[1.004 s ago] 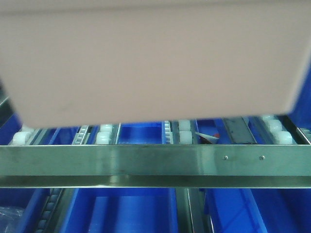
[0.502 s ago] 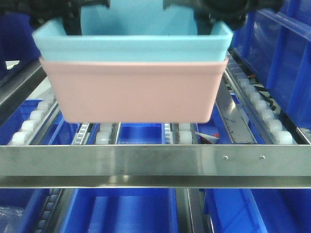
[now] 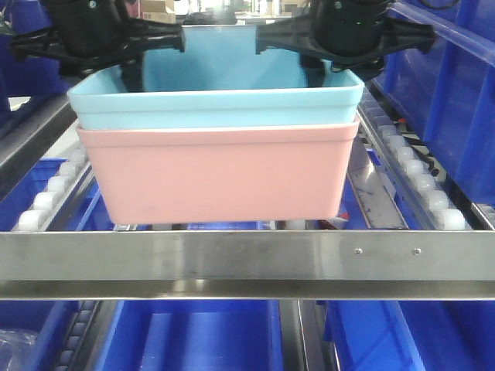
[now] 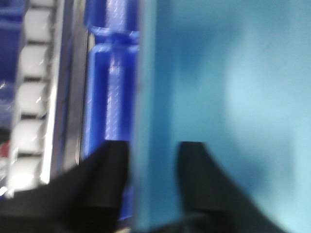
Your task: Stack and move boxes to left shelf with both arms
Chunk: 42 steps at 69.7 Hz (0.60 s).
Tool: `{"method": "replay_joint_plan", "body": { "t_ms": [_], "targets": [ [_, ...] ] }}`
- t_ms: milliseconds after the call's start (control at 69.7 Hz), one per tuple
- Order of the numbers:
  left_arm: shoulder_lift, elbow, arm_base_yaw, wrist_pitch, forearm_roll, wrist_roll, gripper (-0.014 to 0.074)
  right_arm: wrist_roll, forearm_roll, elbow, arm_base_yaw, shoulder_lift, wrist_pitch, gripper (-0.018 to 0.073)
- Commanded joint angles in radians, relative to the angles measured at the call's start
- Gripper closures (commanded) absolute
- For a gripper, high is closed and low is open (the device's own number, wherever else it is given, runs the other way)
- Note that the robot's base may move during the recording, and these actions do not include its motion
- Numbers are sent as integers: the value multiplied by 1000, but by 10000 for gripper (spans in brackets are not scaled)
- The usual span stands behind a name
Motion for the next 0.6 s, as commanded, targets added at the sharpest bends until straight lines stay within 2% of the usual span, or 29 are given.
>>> {"method": "replay_joint_plan", "body": {
  "t_ms": [0,100,244,301,402,445,531,545,588],
  "targets": [
    [-60,-51,-7,-104,25,-7,175,-13,-26,-57,8,-70,-99,1],
    [-62,-83,-7,-95,25,-7,105,-13,-26,-85,8,-88,-85,-21],
    [-84,-145,-9,-47,18,-7,136,-13,-26,-134,9,-139,-57,20],
    [-103,-174,-9,-2,15,-7,199,-13,-26,-136,9,-167,-58,73],
    [-128,-211,-9,69,33,-7,376,-13,-26,-136,9,-208,-53,280],
    [-135,-213,-9,64,45,-7,452,-13,-26,-136,9,-214,-53,379],
    [-135,-213,-7,44,51,-7,599,-13,-26,-134,9,-216,-57,522],
    [-135,-213,-7,46,51,-7,620,-13,-26,-134,9,-216,-58,517],
    [-131,-213,-7,39,51,-9,604,-13,-27,-134,9,-211,-64,500]
  ]
}}
